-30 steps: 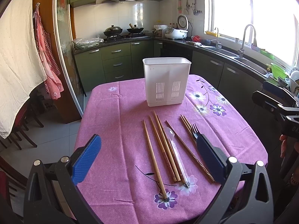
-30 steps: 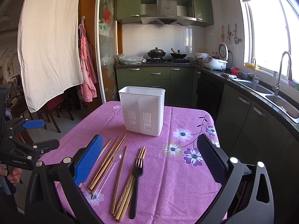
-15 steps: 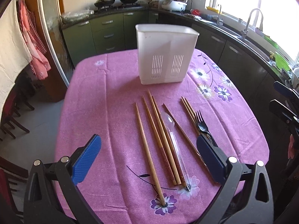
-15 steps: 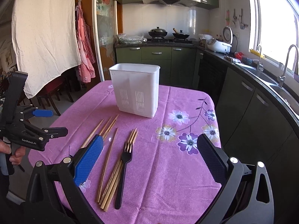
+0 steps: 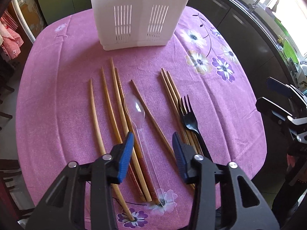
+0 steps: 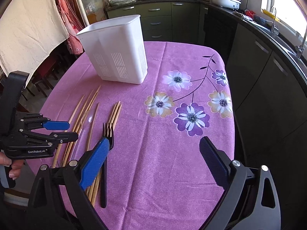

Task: Organize utensils
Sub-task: 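Grasp the clear plastic spoon with the left gripper while the right gripper grasps the black fork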

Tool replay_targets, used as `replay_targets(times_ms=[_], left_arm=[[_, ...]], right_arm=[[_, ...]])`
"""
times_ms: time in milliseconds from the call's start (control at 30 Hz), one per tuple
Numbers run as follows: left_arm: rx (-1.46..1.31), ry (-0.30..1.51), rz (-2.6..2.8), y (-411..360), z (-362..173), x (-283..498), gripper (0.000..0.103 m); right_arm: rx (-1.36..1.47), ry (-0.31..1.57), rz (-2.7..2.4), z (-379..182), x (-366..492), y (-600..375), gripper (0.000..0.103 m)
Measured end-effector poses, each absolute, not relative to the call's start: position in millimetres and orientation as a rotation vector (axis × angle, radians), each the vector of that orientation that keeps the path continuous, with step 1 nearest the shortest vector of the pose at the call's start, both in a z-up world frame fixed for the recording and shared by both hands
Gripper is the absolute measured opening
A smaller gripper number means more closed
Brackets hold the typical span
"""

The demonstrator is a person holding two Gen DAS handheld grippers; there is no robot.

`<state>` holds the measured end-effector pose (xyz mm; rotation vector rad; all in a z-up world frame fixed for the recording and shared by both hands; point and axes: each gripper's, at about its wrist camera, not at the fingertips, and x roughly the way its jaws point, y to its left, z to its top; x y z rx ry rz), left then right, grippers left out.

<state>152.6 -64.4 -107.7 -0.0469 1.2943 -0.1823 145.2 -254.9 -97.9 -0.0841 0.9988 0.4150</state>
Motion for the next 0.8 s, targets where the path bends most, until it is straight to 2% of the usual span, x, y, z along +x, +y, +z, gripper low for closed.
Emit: replay_targets(times_ms=[167,800], left_arm=[[-0.042,1.353,-0.153,-68.7,-122.4,168.4,0.022],[0.054,1.427,-0.08,-88.8,-142.9,189.7,0.018]], right_arm=[[-0.111,0.995,0.426,-101.1,142.3,-252.5,0.089],[-0.121,0.994,0.444,-103.3,138.8,-253.1,0.089]])
